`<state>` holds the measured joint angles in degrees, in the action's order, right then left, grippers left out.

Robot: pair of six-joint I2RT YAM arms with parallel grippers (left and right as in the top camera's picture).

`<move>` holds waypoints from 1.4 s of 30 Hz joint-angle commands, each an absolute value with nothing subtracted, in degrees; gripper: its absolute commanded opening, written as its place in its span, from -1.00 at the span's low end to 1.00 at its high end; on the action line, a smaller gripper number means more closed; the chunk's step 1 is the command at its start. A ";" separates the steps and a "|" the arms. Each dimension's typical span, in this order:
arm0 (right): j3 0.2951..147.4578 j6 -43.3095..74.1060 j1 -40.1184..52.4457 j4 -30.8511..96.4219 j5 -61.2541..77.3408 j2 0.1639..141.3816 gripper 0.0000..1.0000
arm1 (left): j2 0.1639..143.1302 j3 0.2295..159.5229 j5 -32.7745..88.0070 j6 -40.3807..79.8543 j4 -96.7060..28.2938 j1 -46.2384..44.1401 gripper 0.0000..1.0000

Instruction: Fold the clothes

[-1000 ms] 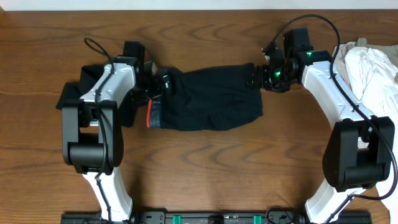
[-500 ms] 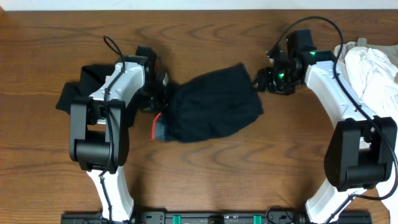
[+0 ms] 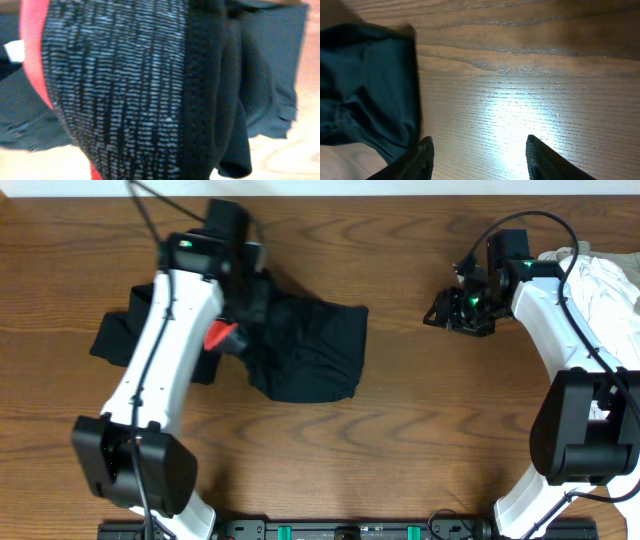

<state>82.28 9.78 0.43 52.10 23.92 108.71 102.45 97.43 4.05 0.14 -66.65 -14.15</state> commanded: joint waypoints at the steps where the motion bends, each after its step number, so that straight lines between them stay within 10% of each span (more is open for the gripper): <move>1: 82.59 8.93 -0.03 52.31 23.99 108.22 0.14 | 105.91 97.10 3.33 0.32 -66.50 -20.01 -0.88; 13: 82.59 8.91 0.01 54.26 24.01 108.22 0.13 | 116.90 97.10 -0.73 5.23 -59.18 -34.02 -0.86; 19: 82.59 8.88 0.01 54.89 24.01 108.22 0.13 | 117.84 97.32 -0.91 5.19 -56.69 -36.64 0.46; 42: 82.59 7.57 0.01 55.48 23.97 108.22 0.15 | 113.06 104.09 -2.74 10.37 -72.51 -17.21 0.50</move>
<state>82.28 8.60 0.43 55.22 23.92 108.71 113.47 104.53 -4.67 9.26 -73.06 -19.90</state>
